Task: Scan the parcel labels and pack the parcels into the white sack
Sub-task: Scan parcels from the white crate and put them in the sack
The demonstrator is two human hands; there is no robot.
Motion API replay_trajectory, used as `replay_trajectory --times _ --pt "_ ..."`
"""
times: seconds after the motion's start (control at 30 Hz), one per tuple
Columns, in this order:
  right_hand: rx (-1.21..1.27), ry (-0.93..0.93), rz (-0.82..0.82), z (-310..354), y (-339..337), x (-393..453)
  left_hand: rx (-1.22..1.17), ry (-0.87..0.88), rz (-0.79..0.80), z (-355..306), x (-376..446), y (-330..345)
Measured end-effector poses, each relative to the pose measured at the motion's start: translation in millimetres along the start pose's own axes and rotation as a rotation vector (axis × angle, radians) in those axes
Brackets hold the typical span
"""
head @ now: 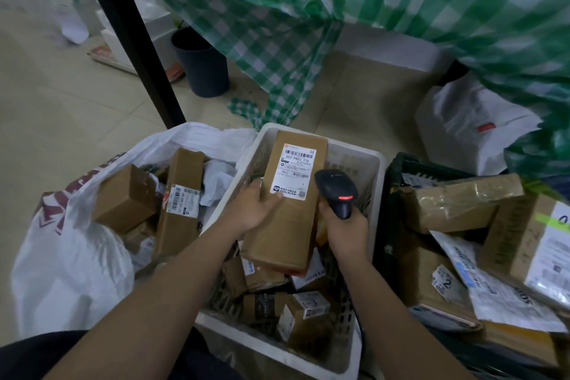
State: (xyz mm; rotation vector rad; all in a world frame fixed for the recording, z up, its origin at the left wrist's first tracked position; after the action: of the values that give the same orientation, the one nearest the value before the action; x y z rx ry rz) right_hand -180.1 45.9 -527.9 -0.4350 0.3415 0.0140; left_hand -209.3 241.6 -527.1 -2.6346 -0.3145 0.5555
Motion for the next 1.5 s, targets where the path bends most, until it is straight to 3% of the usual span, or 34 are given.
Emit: replay_trajectory --times 0.1,0.2,0.47,0.7,1.03,1.5 --pt "0.023 0.012 -0.027 10 7 12 -0.187 0.001 -0.059 4 18 4" --pt "0.038 0.044 0.004 15 17 20 -0.212 -0.016 -0.093 4 16 12" --pt "0.056 0.011 -0.004 1 -1 5 -0.498 -0.17 -0.087 5 -21 13" --pt "0.144 0.016 0.031 1 -20 -27 -0.899 -0.209 -0.047 3 -55 12" --pt "0.145 -0.18 0.112 30 -46 -67 -0.736 -0.081 0.01 -17 -93 -20" --pt "0.183 -0.111 0.145 35 -39 -92 -0.756 -0.118 0.023 -17 -123 -36"
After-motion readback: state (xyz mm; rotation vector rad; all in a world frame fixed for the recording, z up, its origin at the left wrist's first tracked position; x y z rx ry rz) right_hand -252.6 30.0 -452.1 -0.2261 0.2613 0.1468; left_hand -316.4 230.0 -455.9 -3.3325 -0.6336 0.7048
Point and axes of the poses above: each hand's wrist, its own x-axis towards the middle knuckle, its own y-axis out of the palm, z = x × y, the point moved 1 cm from there along x, towards the middle knuckle, and after that the axes turned 12 degrees about -x, right-handed, at the moved point
